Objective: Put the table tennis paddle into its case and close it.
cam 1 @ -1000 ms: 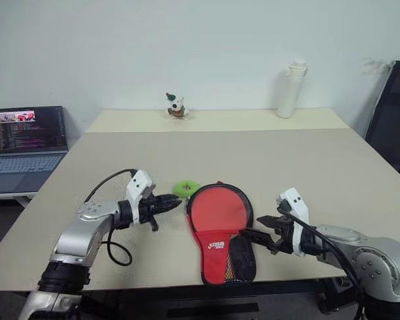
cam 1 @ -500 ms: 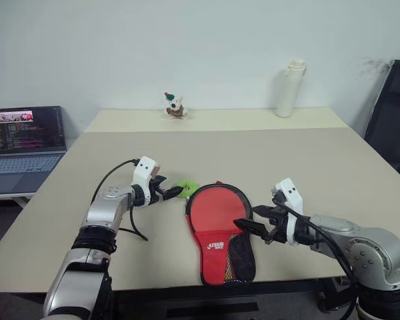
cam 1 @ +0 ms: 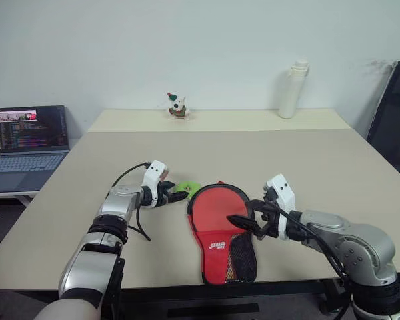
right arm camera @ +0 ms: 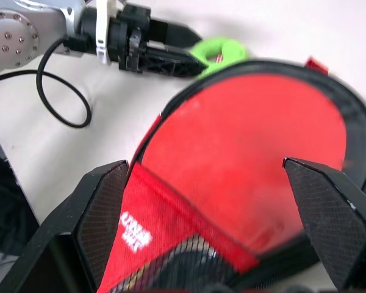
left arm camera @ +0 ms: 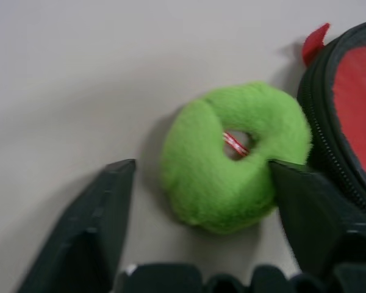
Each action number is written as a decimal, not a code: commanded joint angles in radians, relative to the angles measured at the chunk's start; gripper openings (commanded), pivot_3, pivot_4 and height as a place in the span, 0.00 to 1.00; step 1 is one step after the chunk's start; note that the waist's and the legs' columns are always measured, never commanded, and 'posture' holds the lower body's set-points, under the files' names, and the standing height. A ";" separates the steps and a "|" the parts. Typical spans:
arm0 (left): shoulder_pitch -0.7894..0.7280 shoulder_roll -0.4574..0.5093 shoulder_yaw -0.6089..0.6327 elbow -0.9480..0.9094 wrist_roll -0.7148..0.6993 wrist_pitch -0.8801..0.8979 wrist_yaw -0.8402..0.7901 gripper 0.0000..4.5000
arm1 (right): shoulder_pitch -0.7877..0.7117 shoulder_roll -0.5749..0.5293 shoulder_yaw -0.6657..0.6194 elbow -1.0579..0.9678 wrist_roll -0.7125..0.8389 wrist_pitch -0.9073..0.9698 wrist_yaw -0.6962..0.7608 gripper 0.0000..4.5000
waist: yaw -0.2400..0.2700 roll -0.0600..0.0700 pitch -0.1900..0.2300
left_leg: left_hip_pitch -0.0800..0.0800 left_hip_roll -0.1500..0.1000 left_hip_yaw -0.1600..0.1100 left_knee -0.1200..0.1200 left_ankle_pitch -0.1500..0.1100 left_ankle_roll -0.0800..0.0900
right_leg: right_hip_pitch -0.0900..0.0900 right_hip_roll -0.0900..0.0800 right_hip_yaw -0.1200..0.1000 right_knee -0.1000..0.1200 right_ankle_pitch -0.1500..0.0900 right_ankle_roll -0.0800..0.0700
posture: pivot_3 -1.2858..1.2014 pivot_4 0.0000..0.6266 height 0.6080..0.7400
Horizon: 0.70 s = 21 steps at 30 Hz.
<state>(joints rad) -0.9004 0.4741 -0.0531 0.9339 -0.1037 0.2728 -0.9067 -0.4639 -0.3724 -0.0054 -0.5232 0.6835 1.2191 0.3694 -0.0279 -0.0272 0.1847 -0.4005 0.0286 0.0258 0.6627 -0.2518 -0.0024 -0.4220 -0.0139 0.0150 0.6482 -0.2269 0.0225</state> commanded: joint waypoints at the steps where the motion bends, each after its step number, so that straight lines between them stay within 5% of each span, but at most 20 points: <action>1: 0.018 -0.006 -0.006 -0.008 0.013 0.011 -0.021 0.50 | -0.048 0.022 0.016 0.020 -0.013 -0.063 0.007 1.00 | 0.000 0.000 0.000 | 0.000 0.000 0.000 0.000 0.000 0.000 | 0.000 0.000 0.000 0.000 0.000 0.000 | 0.52 0.24 1.00; 8: 0.037 -0.004 0.001 -0.037 0.011 0.020 -0.029 0.01 | -0.128 0.088 0.147 0.145 -0.107 -0.178 0.011 1.00 | -0.001 0.000 -0.001 | 0.001 0.000 0.000 0.000 0.000 0.000 | 0.000 0.000 0.000 0.001 0.000 0.000 | 0.52 0.24 1.00; 11: 0.046 -0.009 0.004 -0.058 0.011 0.025 -0.027 0.00 | -0.125 0.105 0.288 0.235 -0.218 -0.257 0.014 1.00 | -0.002 -0.001 -0.001 | 0.001 0.000 0.000 0.000 0.000 0.000 | 0.000 0.001 0.000 0.002 0.000 0.000 | 0.52 0.24 1.00; 21: 0.010 -0.012 0.008 -0.053 0.028 -0.007 0.010 0.00 | -0.042 0.148 0.413 0.367 -0.400 -0.351 -0.018 1.00 | -0.001 -0.004 -0.003 | 0.001 0.000 0.000 0.000 0.000 0.000 | 0.000 -0.001 0.000 0.001 0.001 -0.001 | 0.52 0.24 1.00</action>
<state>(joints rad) -0.8695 0.4604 -0.0438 0.8746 -0.0909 0.2827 -0.9188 -0.5204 -0.2261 0.4042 -0.1573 0.2962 0.8698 0.3522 -0.0292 -0.0311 0.1815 -0.3997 0.0289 0.0255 0.6630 -0.2517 -0.0024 -0.4223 -0.0145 0.0151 0.6497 -0.2261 0.0214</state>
